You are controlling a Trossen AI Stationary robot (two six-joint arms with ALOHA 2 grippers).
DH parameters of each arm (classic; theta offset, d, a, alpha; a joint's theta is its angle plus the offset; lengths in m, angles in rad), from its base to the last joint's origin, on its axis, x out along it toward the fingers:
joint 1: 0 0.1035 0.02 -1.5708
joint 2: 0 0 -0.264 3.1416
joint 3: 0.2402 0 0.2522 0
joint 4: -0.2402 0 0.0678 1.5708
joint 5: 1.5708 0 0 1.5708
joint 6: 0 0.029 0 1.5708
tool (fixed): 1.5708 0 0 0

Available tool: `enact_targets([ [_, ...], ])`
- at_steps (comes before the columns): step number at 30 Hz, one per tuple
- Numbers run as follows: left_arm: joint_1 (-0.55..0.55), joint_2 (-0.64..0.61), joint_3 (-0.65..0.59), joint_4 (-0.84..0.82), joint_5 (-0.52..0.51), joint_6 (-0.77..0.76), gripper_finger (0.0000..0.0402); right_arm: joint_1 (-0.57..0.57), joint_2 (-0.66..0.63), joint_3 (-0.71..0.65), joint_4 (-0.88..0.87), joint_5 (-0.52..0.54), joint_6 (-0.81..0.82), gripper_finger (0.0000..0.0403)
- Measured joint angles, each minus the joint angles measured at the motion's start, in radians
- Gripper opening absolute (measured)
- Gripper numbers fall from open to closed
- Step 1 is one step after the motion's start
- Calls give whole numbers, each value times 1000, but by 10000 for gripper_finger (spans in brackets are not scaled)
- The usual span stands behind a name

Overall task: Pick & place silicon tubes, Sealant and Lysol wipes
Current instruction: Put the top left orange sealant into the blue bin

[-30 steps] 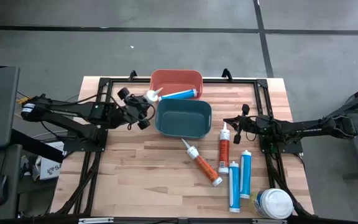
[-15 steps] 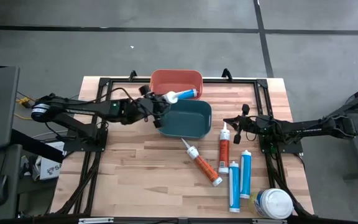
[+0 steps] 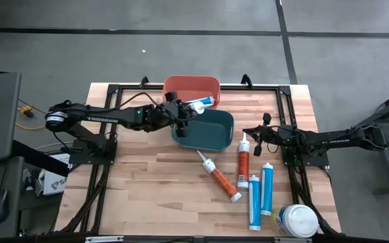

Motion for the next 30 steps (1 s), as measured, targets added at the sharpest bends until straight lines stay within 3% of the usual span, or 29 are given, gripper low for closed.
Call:
enact_targets([
  [13,-3,158,240,-86,83,66,180,0,0,0,-2,0,0,0],
  [18,2,220,287,-53,153,89,180,0,0,0,0,0,0,0],
  [30,13,346,324,-104,143,28,180,0,-1,0,-2,0,0,0],
])
